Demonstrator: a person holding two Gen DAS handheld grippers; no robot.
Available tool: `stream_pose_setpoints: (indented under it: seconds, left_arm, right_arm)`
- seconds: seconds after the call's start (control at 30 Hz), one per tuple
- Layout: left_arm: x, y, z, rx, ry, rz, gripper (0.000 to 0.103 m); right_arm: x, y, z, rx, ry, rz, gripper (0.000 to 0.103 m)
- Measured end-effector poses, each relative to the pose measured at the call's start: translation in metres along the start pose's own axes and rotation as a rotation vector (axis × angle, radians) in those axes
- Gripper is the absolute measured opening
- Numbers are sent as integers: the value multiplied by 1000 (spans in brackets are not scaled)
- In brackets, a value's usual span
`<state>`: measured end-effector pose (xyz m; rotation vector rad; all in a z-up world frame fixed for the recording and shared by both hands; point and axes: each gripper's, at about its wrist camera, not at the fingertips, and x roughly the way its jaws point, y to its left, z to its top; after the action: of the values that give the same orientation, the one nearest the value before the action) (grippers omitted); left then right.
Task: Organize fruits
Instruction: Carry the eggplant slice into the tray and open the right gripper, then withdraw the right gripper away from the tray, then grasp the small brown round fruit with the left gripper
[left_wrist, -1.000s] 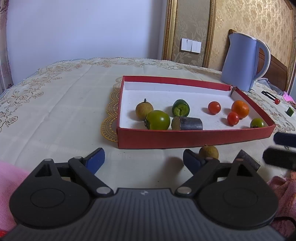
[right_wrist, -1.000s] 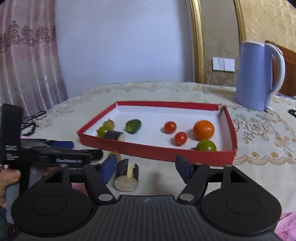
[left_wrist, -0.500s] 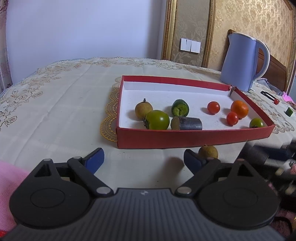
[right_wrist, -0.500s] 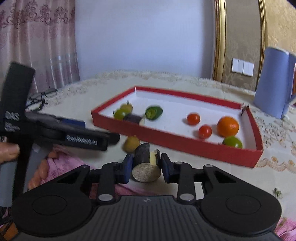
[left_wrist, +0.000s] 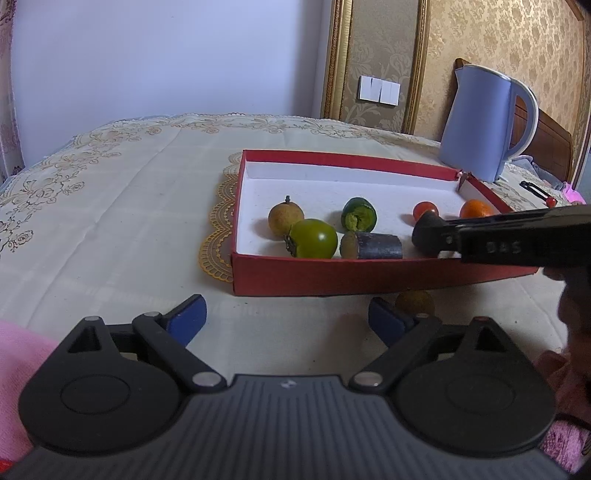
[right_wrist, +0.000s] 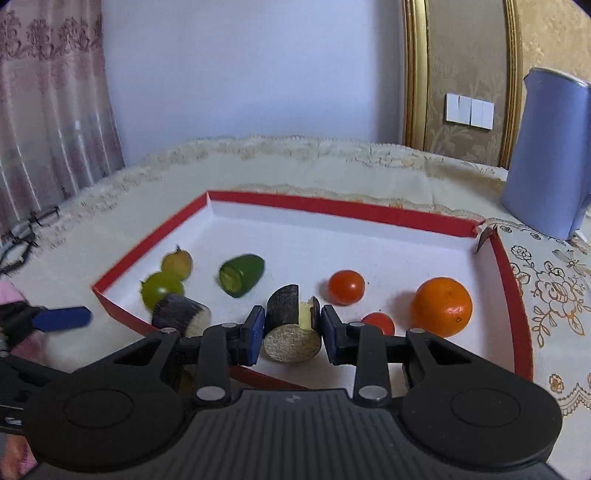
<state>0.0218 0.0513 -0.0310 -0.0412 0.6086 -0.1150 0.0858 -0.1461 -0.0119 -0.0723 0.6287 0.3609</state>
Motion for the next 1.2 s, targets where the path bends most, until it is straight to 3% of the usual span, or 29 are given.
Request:
stream_pose_setpoints:
  seconds: [0.1,0.2,0.27,0.37,0.6,0.77,0.83,0.93,1.2]
  left_arm:
    - [0,-1,0,3,2,2,95]
    - [0,0,0,0,5,-3,98]
    - [1,0,0,-2,8,-6,101]
    - [0,3,0,-19,8,-27,103]
    - [-5,-1,-1,-10,3,0,103]
    - [-19,-16,-4,-3,-9,-68,103]
    - [-20,-31,-3,45,-21,-73,103]
    - [-16,-52,-1,113,-9,-48,93]
    - [4,-64,7,102,73,-6,73]
  right_arm:
    - [4,-1,-2,4,2,-18,33]
    - [-7,-2,-3,16,-7,-6,51]
    - [-24,-6,-5,23,-46,-24,66]
    - [-62,-17,-17,37,-117,-43,80]
    - [-94,-46,-63,12,-122,-241,80]
    - [-87,-81,-74,160,-89,-261,80]
    - [-82,-91,-75,214,-53,-230,80]
    - [-81,-99,-77,262,-34,-204,81]
    - [-79,-99,-76,263,-31,-193,84]
